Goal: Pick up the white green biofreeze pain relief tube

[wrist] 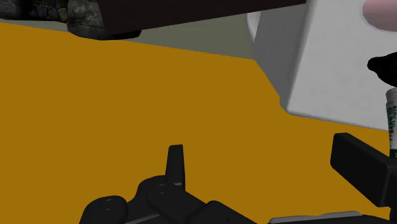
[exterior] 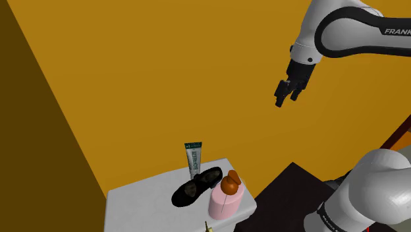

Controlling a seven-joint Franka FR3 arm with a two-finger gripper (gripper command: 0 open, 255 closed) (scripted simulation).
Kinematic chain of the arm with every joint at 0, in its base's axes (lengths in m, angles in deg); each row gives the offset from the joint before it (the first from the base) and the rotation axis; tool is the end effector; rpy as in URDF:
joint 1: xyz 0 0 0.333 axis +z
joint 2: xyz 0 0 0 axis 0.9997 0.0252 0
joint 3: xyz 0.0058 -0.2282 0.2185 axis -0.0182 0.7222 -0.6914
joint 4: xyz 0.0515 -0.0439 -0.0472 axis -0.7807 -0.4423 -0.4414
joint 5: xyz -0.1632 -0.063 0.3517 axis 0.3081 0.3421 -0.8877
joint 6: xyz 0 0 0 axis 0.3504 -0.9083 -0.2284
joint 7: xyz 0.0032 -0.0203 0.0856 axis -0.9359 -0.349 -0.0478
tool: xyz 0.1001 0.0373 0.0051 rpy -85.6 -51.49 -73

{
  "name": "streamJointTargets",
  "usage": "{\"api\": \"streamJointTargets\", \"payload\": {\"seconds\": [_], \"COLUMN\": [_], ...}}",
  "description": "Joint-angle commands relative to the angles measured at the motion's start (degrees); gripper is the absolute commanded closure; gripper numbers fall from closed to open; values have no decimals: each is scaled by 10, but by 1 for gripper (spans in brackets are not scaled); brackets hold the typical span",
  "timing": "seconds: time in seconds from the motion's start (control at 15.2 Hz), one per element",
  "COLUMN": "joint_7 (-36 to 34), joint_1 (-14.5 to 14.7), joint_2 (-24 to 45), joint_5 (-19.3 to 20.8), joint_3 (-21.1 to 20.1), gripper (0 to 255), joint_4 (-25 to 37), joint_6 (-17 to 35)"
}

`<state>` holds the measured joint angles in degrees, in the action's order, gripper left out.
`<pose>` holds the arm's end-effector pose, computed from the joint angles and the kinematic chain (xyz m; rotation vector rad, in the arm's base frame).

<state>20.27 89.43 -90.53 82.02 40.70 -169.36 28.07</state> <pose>0.3200 -0.0249 0.5703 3.0837 -0.1564 0.0764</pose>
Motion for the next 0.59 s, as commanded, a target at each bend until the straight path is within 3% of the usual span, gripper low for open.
{"api": "streamJointTargets", "payload": {"seconds": [0.0, 0.53], "joint_7": [0, -156], "joint_1": [0, 21], "joint_2": [0, 0], "joint_5": [0, -48], "joint_3": [0, -112], "gripper": [0, 0], "joint_4": [0, -90], "joint_6": [0, 124]}}
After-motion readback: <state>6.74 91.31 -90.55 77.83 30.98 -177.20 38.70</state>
